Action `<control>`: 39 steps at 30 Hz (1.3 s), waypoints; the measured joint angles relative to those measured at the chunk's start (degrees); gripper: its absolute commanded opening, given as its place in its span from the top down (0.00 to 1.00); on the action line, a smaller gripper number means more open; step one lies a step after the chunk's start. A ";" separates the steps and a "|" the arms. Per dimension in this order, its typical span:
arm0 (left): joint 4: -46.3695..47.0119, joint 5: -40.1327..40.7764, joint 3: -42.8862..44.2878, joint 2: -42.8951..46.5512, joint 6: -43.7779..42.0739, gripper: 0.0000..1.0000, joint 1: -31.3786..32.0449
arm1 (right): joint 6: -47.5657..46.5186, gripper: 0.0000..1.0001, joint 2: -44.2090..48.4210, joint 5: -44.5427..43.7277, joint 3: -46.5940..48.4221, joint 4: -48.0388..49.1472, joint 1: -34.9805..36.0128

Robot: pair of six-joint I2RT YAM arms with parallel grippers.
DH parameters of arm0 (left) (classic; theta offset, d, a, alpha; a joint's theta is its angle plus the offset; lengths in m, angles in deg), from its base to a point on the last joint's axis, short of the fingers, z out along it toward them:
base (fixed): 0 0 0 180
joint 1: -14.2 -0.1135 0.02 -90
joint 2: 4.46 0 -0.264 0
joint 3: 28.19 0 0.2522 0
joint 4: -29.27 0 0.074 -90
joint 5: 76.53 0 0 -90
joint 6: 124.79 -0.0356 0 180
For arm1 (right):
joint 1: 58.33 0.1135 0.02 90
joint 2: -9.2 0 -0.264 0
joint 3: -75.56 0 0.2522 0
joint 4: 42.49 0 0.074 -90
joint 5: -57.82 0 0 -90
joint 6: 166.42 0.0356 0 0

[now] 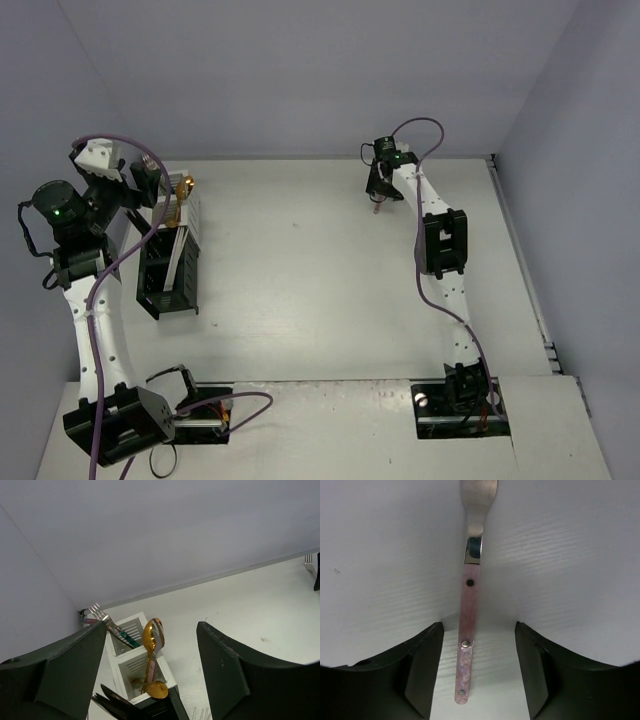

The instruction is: Sort the eating utensils into containers

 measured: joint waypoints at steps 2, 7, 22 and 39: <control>-0.22 0.00 0.02 -0.03 0.00 0.31 0.00 | -0.25 0.57 -0.12 0.08 -0.15 0.39 0.00; -2.20 0.00 1.60 -0.42 -0.23 0.31 0.00 | -1.83 0.92 1.93 1.56 -4.54 3.46 0.00; -9.47 -1.36 8.90 -1.86 5.26 0.31 0.00 | -13.59 1.00 19.95 21.38 -25.13 0.76 2.46; 1.13 -9.12 -1.83 -4.20 46.61 0.31 15.65 | -28.99 1.00 46.82 29.40 -26.31 7.68 23.73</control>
